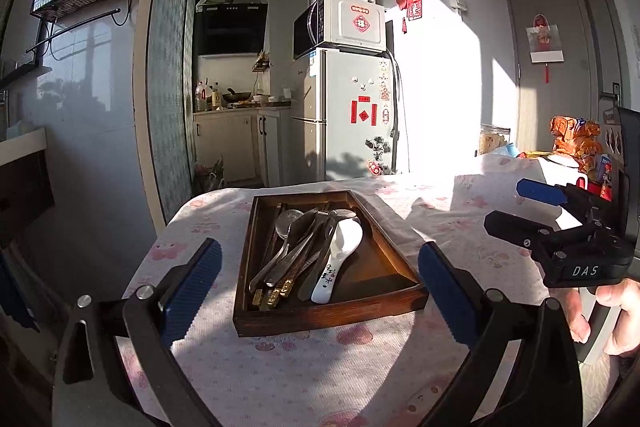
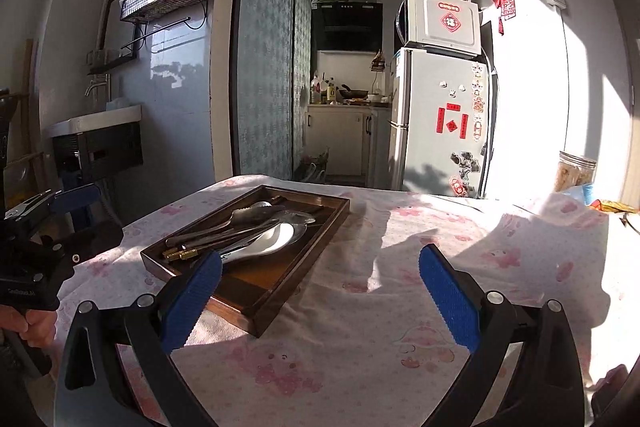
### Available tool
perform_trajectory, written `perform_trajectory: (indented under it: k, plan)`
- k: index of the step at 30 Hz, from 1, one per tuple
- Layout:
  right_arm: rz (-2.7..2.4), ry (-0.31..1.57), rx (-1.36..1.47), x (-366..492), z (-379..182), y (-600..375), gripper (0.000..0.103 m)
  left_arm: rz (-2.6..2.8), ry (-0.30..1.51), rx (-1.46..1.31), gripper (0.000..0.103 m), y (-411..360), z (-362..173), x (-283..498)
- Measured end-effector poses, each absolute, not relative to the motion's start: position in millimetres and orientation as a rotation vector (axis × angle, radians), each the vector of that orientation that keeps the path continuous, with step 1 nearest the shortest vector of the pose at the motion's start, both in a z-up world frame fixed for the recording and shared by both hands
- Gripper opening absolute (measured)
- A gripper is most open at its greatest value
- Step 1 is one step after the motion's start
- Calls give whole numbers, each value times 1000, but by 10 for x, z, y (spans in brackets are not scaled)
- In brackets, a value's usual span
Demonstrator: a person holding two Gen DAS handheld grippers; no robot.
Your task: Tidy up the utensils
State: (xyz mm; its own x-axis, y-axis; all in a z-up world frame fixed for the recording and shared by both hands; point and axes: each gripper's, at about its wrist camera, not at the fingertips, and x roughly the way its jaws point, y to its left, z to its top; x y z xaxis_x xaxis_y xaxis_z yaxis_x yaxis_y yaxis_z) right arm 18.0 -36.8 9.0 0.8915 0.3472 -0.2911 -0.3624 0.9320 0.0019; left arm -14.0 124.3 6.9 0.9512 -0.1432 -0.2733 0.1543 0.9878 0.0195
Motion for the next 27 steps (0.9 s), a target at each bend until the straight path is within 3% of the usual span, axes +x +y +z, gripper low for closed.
perform_trajectory:
  k: [27]
  plan:
    - [370, 292, -53, 181, 85, -372, 100, -105, 276, 35, 100, 1256, 76, -138]
